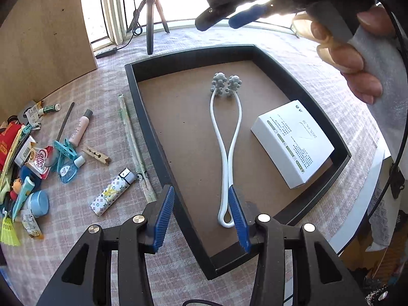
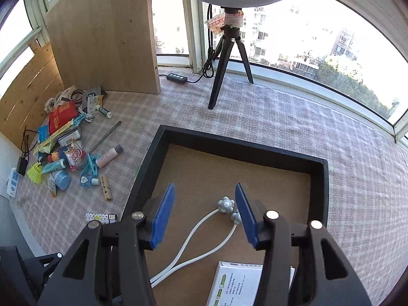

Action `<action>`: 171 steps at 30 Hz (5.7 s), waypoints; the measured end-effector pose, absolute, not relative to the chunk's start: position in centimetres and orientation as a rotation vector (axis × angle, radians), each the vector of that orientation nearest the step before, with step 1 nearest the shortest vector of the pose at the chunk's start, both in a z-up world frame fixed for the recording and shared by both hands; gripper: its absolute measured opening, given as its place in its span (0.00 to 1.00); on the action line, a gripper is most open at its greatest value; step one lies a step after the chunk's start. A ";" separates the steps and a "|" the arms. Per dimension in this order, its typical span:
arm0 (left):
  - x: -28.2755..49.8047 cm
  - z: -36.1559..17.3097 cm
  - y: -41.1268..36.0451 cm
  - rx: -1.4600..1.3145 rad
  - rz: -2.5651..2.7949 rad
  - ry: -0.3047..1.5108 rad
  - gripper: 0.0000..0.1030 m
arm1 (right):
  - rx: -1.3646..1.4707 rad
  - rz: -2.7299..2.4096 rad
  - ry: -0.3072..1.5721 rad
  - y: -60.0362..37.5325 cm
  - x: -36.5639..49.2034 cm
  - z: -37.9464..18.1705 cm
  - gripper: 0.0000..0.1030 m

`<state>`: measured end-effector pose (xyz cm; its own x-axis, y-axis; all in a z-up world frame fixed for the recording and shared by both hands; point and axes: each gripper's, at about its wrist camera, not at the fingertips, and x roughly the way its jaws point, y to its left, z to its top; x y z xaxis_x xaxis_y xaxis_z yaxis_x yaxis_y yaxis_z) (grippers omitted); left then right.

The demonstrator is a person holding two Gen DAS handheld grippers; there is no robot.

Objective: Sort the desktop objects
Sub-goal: 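Lift the white cable into the black tray and open the left tool, then grasp the red pouch on the pile with the right tool, then carry the red pouch into the black tray and open the right tool, then grasp the TOG card package with the left tool while the right tool grasps the silver barcode box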

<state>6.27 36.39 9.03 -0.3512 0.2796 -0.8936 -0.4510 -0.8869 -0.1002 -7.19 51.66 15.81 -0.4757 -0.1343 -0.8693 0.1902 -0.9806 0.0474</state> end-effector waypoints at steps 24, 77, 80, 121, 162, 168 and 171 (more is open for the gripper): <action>-0.6 11.6 6.4 -1.637 2.694 -0.099 0.53 | 1.420 -2.304 0.089 31.5 -11.6 15.8 0.47; -5.8 4.0 11.9 -1.665 2.247 -0.529 0.42 | 1.697 -1.926 -0.075 22.4 -16.1 4.9 0.34; -4.6 4.5 13.5 -1.670 2.240 -0.495 0.41 | 1.713 -1.930 -0.099 24.2 -14.4 4.9 0.34; -6.3 10.1 39.4 -1.483 2.086 -0.196 0.25 | 1.615 -2.294 -0.256 50.2 -13.7 13.4 0.33; -4.5 5.8 15.0 -1.752 2.298 -0.212 0.52 | 1.690 -2.042 -0.206 37.4 -8.0 9.3 0.46; -5.6 4.4 15.4 -1.767 2.238 -0.199 0.56 | 1.789 -1.956 -0.276 35.3 -8.3 6.0 0.46; -6.3 3.9 15.4 -1.772 2.223 -0.200 0.57 | 1.812 -1.936 -0.317 34.7 -8.7 4.8 0.46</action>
